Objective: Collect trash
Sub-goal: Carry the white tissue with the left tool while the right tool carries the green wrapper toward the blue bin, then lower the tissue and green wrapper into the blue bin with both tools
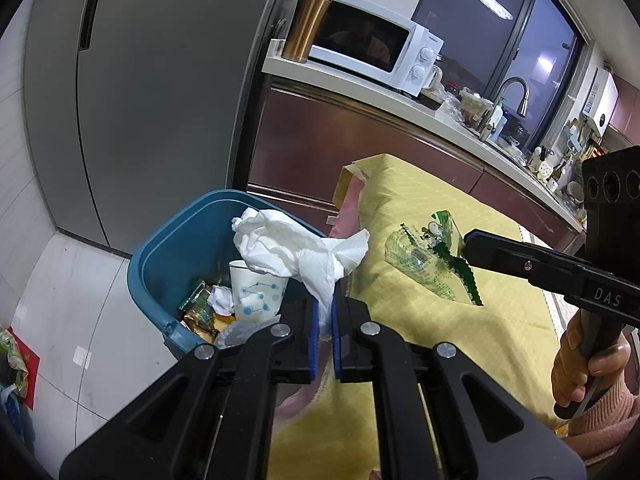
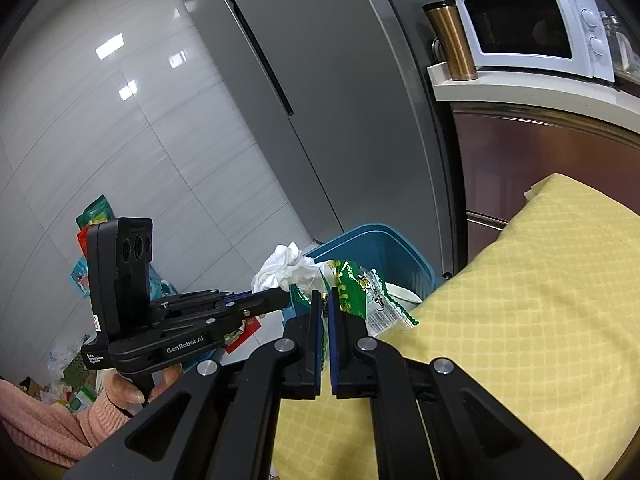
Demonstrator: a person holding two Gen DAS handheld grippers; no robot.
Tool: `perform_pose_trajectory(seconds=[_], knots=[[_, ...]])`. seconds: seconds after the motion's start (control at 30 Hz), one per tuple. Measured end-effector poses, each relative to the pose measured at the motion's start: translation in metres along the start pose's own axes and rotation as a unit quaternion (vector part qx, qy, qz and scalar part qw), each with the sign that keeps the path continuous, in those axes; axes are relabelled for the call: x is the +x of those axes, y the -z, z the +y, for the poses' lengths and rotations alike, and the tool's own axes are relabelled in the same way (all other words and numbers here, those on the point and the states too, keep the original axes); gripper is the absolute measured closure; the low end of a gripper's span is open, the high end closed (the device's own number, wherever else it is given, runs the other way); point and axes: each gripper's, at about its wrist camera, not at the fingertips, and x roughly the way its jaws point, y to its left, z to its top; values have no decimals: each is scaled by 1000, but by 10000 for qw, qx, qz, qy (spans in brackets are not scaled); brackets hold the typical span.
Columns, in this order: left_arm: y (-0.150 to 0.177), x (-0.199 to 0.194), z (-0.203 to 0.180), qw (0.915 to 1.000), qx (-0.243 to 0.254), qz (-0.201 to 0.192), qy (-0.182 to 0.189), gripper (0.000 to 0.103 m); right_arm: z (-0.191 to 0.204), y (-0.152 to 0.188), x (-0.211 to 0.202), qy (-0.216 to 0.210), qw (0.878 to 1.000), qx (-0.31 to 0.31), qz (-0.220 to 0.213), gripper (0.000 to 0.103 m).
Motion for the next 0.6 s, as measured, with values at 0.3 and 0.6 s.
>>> perform_pose_trajectory(seconds=[0.3, 0.6], knots=[[1, 1, 6, 9999, -50, -3, -112, 98, 2, -6, 17, -96, 9999, -57, 117, 101], [0, 2, 13, 9997, -119, -8, -234, 98, 5, -9, 34, -127, 9996, -103, 236, 101]])
